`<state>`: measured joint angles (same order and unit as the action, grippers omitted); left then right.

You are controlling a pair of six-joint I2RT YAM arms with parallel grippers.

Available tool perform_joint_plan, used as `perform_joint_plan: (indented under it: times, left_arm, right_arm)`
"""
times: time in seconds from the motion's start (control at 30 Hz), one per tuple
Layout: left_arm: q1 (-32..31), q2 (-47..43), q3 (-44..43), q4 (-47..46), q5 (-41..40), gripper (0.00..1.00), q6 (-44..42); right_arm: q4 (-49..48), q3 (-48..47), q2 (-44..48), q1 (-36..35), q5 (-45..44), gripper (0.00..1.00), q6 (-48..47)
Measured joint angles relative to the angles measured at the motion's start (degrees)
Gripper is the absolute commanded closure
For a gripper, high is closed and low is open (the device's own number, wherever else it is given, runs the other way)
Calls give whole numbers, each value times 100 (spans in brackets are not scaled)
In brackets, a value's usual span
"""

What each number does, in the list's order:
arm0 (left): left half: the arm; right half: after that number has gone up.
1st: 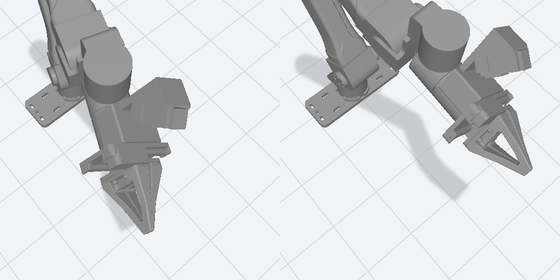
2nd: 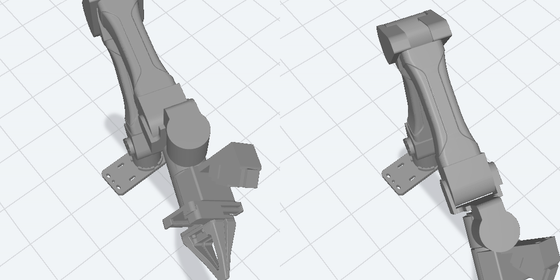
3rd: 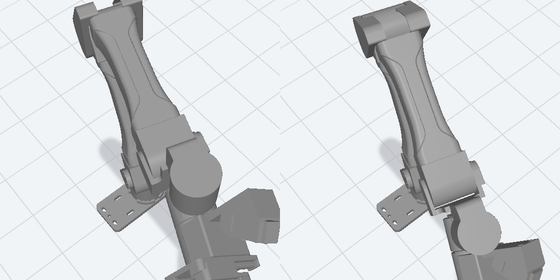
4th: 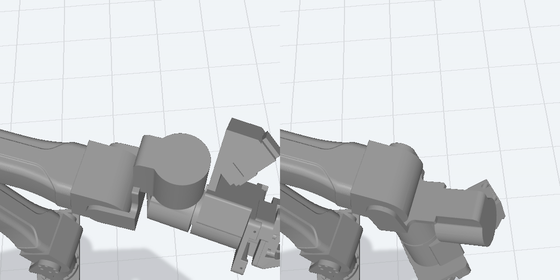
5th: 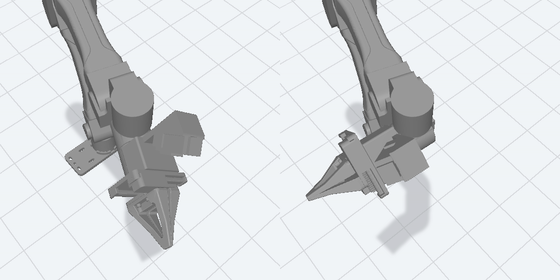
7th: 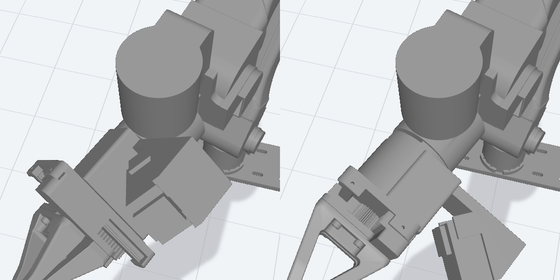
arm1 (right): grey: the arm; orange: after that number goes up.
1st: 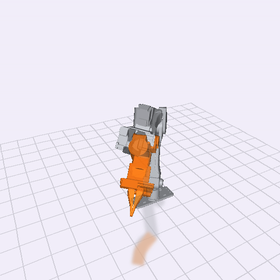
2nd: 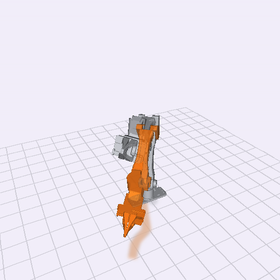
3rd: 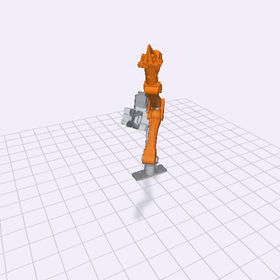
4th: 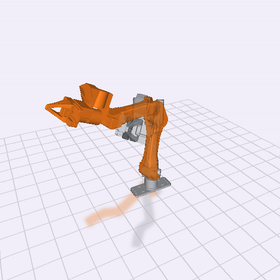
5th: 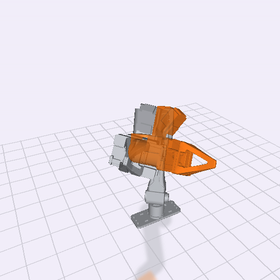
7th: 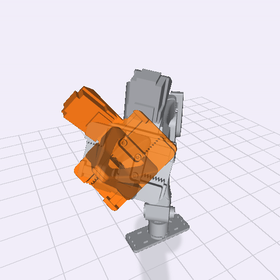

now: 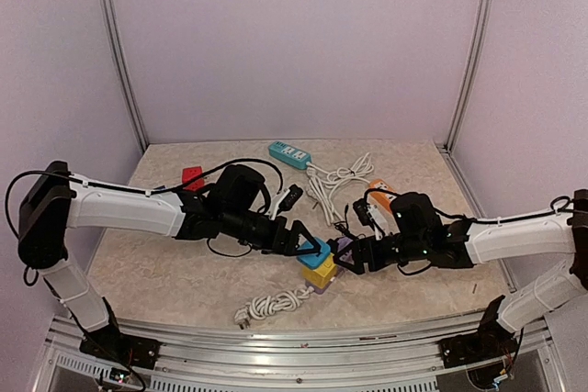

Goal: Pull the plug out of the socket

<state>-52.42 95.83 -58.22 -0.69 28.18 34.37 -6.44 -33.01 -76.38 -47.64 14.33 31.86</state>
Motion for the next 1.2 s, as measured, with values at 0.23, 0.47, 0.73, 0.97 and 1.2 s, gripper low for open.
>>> perform_joint_plan:
  times: [0.23,0.47,0.73,0.97,1.2]
  left_arm:
    - [-146,105,-234,52,17,21,-22]
    - [-341,98,-570,254,-13,26,-146]
    - [-444,101,-732,643,-254,43,-262]
    - [-774,308,-1580,1554,-1233,59,-616]
    - [-1012,737,-2107,2124,-1823,69,-896]
  right_arm:
    - [-166,4,-232,-61,-7,24,70]
    - [-442,4,-398,-66,0,25,111]
    - [-645,-63,-577,-118,-2,27,149]
    - [-684,-70,-603,-127,-15,27,175]
    - [-713,-70,-638,-129,-37,29,212]
